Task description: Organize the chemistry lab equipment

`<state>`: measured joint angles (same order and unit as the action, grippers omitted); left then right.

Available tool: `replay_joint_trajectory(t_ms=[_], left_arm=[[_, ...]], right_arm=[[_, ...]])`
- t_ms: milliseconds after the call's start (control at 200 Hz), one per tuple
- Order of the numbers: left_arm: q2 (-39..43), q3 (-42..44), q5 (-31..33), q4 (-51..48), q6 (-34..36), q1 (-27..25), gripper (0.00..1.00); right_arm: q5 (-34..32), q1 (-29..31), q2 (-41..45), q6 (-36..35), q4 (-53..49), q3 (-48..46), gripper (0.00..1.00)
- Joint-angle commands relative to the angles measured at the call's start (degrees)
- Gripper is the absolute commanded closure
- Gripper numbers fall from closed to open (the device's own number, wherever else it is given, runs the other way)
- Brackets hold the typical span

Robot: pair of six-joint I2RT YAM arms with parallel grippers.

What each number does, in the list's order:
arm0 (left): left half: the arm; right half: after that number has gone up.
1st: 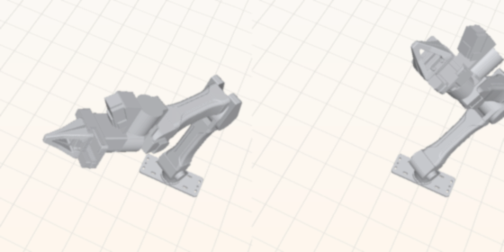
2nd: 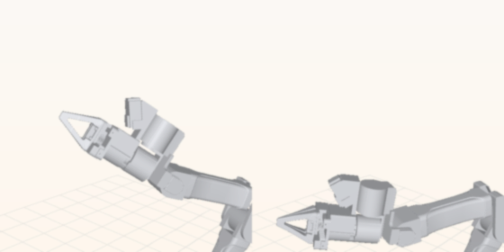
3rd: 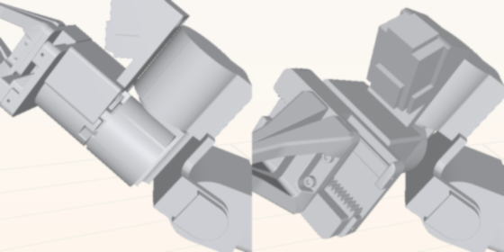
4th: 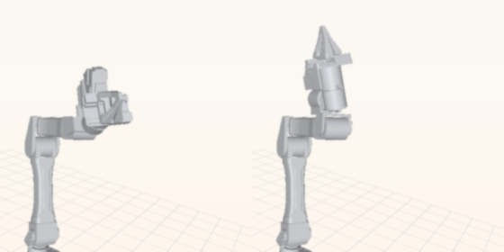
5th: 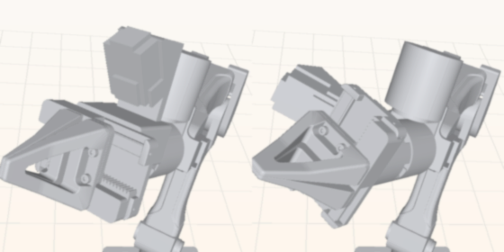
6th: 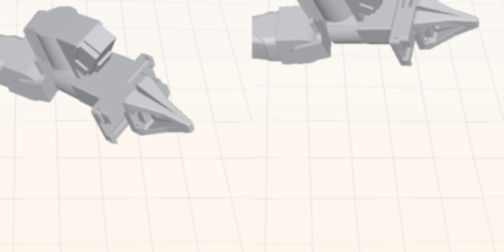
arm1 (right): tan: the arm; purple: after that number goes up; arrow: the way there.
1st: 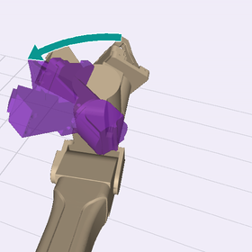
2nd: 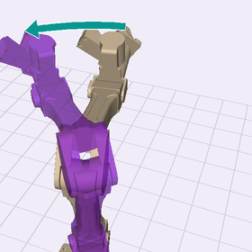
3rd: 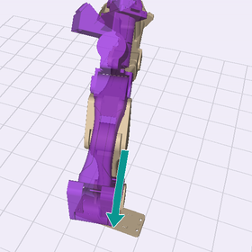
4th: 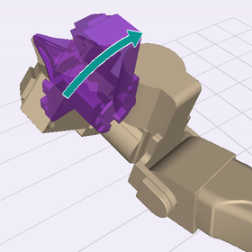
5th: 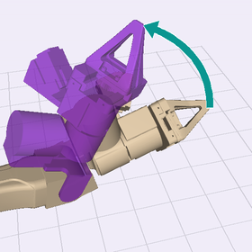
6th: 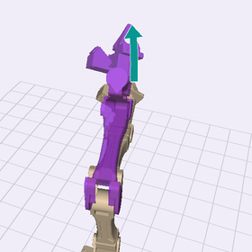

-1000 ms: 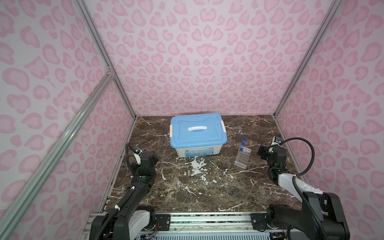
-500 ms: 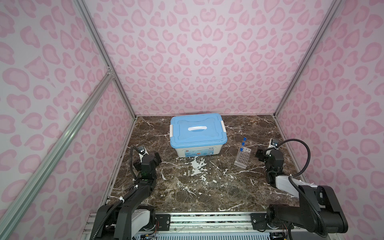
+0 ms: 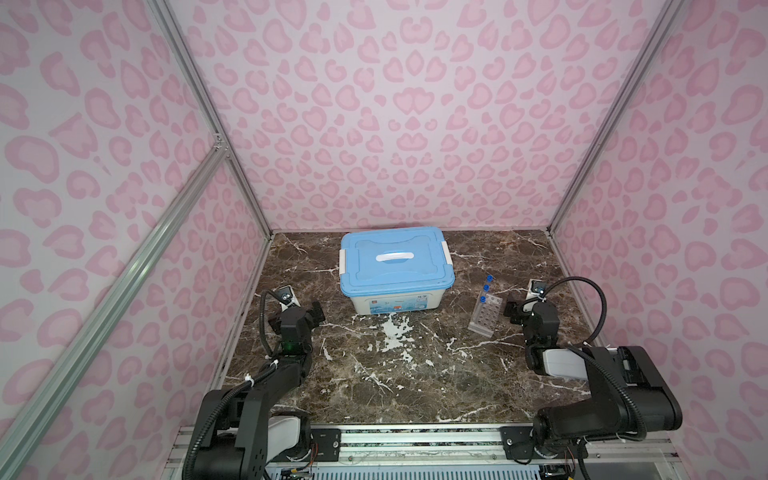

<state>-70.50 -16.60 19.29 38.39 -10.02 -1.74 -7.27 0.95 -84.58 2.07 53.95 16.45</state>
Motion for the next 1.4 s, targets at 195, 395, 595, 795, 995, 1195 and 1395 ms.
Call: replay_joint_trajectory(t_ms=[195, 395, 595, 795, 995, 1195, 1395], left_arm=[[-2.2, -1.5, -6.6, 6.1, 1.9, 1.7, 0.02], [-4.2, -2.9, -8.5, 6.7, 3.5, 2.5, 0.02], [-7.9, -1.9, -9.8, 12.5, 3.7, 3.7, 0.02], [-10.1, -2.8, -12.4, 13.0, 3.5, 4.6, 0.02], [-12.7, -3.1, -15.1, 14.7, 4.6, 4.6, 0.01], [-13.5, -2.7, -18.5, 15.9, 6.3, 4.6, 0.03], [-13.7, -3.2, -17.4, 15.5, 6.6, 4.0, 0.03]], right_arm=[[0.7, 0.3, -2.6, -1.3, 6.8, -0.4, 0.07], [0.4, 0.2, -2.9, -0.9, 4.3, 1.2, 0.07], [0.3, 0.0, -3.0, -0.5, 2.6, 2.0, 0.07], [0.4, -0.3, -3.2, -0.2, 0.5, 3.3, 0.07], [0.4, -0.3, -3.3, -0.2, 0.2, 3.6, 0.03], [0.2, 0.0, -3.2, -0.5, 0.1, 3.6, 0.01], [-0.2, 0.2, -3.4, -0.7, -0.1, 3.7, 0.01]])
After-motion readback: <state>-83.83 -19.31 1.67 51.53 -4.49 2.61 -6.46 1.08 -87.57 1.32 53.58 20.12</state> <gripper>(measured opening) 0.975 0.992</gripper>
